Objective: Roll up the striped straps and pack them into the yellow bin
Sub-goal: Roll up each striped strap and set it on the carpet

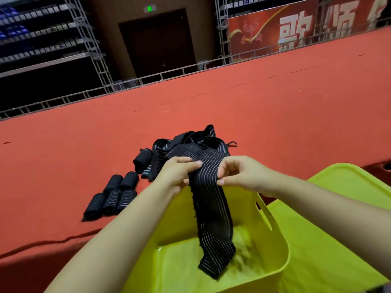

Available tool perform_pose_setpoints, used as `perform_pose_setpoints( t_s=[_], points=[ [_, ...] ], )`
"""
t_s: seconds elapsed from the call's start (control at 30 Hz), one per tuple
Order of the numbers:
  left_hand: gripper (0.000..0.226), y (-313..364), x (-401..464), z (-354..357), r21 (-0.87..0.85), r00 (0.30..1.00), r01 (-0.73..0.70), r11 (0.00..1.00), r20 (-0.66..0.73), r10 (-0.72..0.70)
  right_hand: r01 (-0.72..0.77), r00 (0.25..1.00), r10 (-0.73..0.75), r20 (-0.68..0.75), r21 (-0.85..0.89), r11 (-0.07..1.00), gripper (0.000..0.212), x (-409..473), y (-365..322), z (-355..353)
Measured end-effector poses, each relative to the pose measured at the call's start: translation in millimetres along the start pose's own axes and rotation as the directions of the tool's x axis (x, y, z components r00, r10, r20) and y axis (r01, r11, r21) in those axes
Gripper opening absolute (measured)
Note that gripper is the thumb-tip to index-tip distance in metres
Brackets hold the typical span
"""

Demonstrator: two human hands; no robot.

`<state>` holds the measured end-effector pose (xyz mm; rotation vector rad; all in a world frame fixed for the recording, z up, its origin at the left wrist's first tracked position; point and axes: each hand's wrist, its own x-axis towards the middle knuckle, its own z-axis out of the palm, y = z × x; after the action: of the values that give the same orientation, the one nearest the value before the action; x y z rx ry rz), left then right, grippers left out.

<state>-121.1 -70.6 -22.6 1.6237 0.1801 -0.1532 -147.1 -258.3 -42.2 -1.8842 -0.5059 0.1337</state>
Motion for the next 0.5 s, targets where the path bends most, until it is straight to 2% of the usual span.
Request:
perform_pose_setpoints(
  t_s=[0.1, 0.17, 0.23, 0.27, 0.3, 0.37, 0.5],
  points=[
    [0.040, -5.0, 0.7, 1.6, -0.004, 0.998, -0.024, 1.000, -0.055, 0.024, -0.069, 0.998, 0.069, -0.005, -0.084, 0.994, 0.021, 1.1, 0.2, -1.8],
    [0.040, -7.6, -0.6, -0.2, -0.001, 0.999, -0.024, 1.000, -0.042, 0.023, -0.153, 0.980, 0.150, -0.131, -0.013, 0.988, 0.017, 11.8, 1.3, -12.7],
    [0.038, -9.8, -2.9, -2.9, 0.018, 1.000, -0.016, 1.000, -0.021, 0.016, -0.244, 0.909, 0.274, -0.314, 0.132, 0.961, 0.012, 30.0, 8.5, -29.6],
    [0.037, -11.4, -4.6, -3.8, 0.034, 1.000, -0.018, 0.999, -0.003, 0.018, -0.290, 0.864, 0.326, -0.383, 0.148, 0.945, 0.010, 40.9, 15.4, -37.4],
    [0.035, -13.6, -5.9, -4.0, 0.065, 0.999, -0.032, 0.997, 0.017, 0.031, -0.341, 0.831, 0.351, -0.432, 0.103, 0.934, 0.009, 51.6, 23.0, -43.4],
    [0.034, -20.2, -6.2, -3.2, 0.164, 0.996, -0.089, 0.982, 0.045, 0.083, -0.425, 0.817, 0.358, -0.452, -0.052, 0.904, 0.011, 72.7, 33.2, -47.8],
    [0.032, -26.8, -10.1, 4.5, 0.324, 0.978, -0.209, 0.923, 0.082, 0.193, -0.402, 0.885, 0.278, -0.374, -0.314, 0.860, 0.041, 118.6, 25.2, -31.5]
  ],
)
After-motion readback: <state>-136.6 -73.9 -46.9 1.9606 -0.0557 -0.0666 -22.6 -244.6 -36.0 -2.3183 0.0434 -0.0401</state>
